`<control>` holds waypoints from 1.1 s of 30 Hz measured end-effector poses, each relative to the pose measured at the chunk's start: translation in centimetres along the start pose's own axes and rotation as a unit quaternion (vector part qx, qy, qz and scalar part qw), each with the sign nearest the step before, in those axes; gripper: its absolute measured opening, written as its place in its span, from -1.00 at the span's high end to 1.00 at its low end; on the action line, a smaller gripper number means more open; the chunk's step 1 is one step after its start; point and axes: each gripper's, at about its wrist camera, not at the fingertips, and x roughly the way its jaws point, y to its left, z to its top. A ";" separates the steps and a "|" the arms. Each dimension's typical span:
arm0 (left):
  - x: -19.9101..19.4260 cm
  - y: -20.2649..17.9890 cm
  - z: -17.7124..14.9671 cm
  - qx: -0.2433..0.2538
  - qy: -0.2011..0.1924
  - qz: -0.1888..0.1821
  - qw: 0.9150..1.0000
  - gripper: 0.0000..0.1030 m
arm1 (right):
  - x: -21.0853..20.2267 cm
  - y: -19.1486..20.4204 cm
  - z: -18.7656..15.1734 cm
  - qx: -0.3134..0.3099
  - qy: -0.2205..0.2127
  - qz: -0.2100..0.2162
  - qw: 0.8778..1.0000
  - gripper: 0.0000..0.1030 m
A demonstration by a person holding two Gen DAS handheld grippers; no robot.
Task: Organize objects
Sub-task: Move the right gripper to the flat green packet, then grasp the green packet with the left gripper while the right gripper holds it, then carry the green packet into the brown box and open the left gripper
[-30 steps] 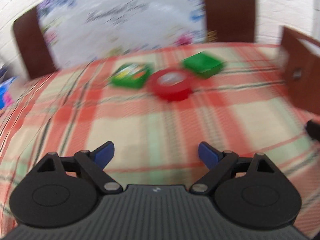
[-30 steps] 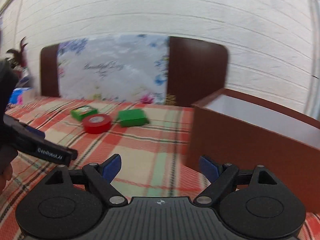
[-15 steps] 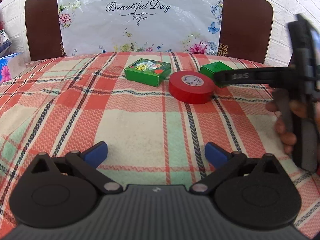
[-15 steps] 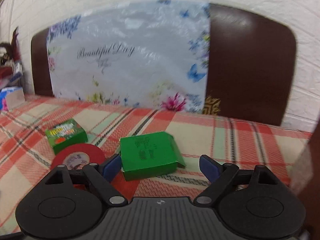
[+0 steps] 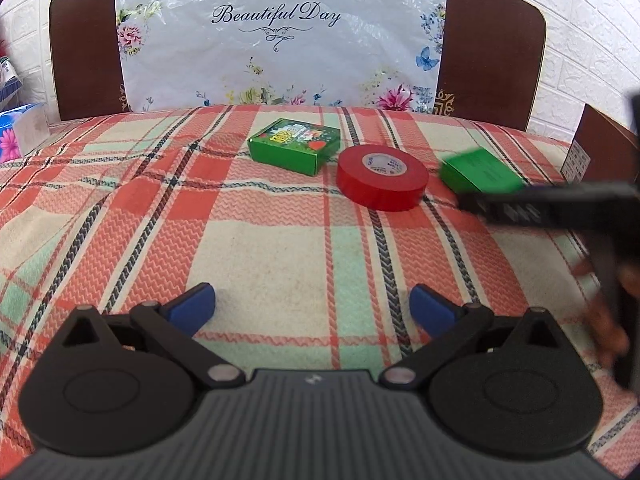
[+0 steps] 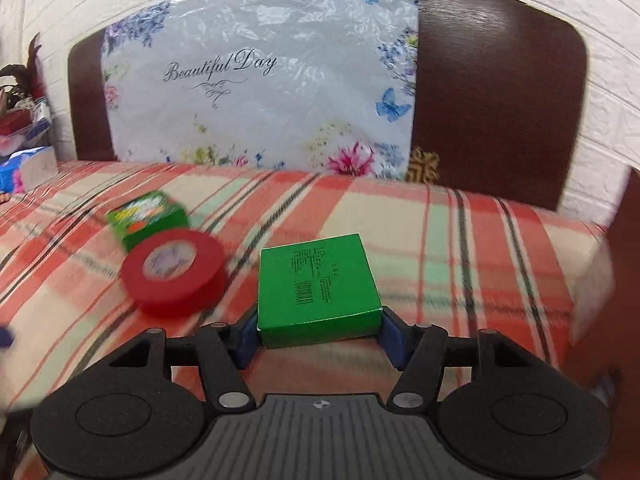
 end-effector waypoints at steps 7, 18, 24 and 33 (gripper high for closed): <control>-0.4 -0.7 0.2 0.015 0.013 -0.002 1.000 -1.00 | -10.7 0.1 -7.5 0.033 0.008 -0.013 0.999 -0.15; -2.9 -11.6 0.8 0.003 0.158 -0.204 0.966 -0.98 | -13.3 -0.6 -9.4 0.088 -0.030 -0.027 0.995 -0.14; -3.2 -15.3 1.3 0.033 0.165 -0.280 0.945 -0.27 | -14.7 -2.0 -9.6 0.128 -0.058 -0.029 0.990 -0.13; -7.7 -23.8 7.7 0.143 0.054 -0.350 0.924 -0.35 | -18.9 -6.9 -6.1 0.103 -0.219 -0.154 0.958 -0.13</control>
